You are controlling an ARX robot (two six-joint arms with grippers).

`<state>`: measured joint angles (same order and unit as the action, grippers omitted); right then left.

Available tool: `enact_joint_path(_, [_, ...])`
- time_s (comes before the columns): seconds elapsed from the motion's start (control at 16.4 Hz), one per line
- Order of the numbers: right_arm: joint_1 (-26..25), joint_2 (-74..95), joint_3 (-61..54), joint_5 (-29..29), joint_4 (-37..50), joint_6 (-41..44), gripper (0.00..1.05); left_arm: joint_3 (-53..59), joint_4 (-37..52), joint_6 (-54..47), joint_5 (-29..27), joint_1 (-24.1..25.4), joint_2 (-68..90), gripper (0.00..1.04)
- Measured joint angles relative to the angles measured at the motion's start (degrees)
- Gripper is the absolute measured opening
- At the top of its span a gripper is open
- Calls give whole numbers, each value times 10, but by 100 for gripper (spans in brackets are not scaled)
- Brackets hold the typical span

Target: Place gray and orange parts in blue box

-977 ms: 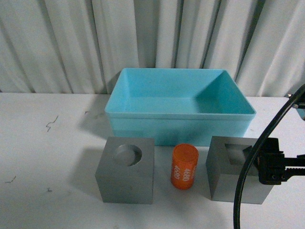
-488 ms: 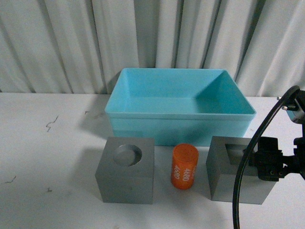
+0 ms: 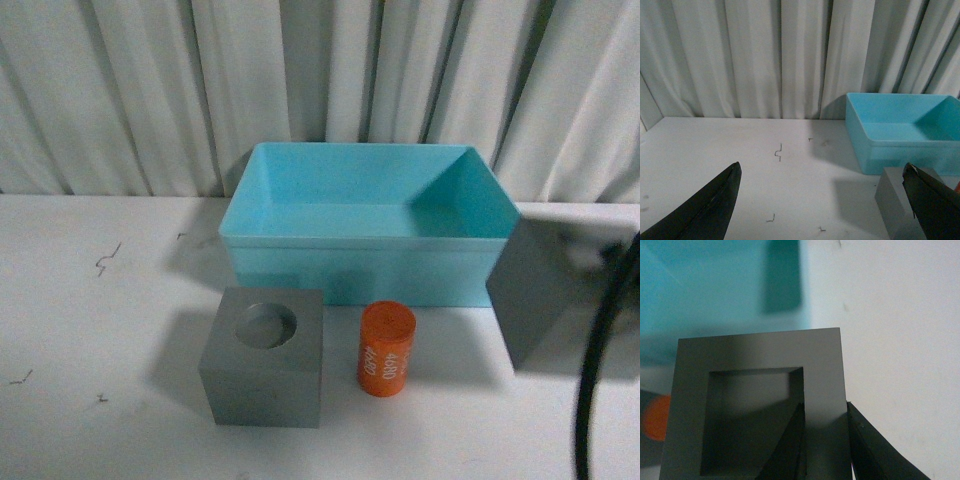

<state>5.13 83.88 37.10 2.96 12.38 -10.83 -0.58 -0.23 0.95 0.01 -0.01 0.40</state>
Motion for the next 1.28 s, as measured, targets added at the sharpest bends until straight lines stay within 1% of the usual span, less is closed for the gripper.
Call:
enact_joint_path(0.06, [-3, -38, 40, 13, -3, 2, 19, 0, 0, 0, 0, 0, 0, 98])
enact_joint_path(0.12, [-4, -44, 99, 21, 27, 2, 19, 0, 0, 0, 0, 0, 0, 98])
enact_joint_path(0.24, [2, 5, 178, 37, 90, 5, 19, 0, 0, 0, 0, 0, 0, 98])
enact_joint_path(0.37, [32, 138, 267, 26, 77, -1, 19, 0, 0, 0, 0, 0, 0, 98])
enact_joint_path(0.49, [50, 222, 319, 11, 58, -10, 19, 0, 0, 0, 0, 0, 0, 98])
enact_joint_path(0.61, [57, 274, 353, -3, 38, -20, 18, 0, 0, 0, 0, 0, 0, 98])
enact_joint_path(0.73, [58, 318, 377, -40, 7, -34, 18, 0, 0, 0, 0, 0, 0, 98])
enact_joint_path(0.79, [58, 325, 378, -48, 7, -36, 18, 0, 0, 0, 0, 0, 0, 98])
enact_joint_path(1.28, [54, 357, 393, -81, -19, -49, 18, 0, 0, 0, 0, 0, 0, 98])
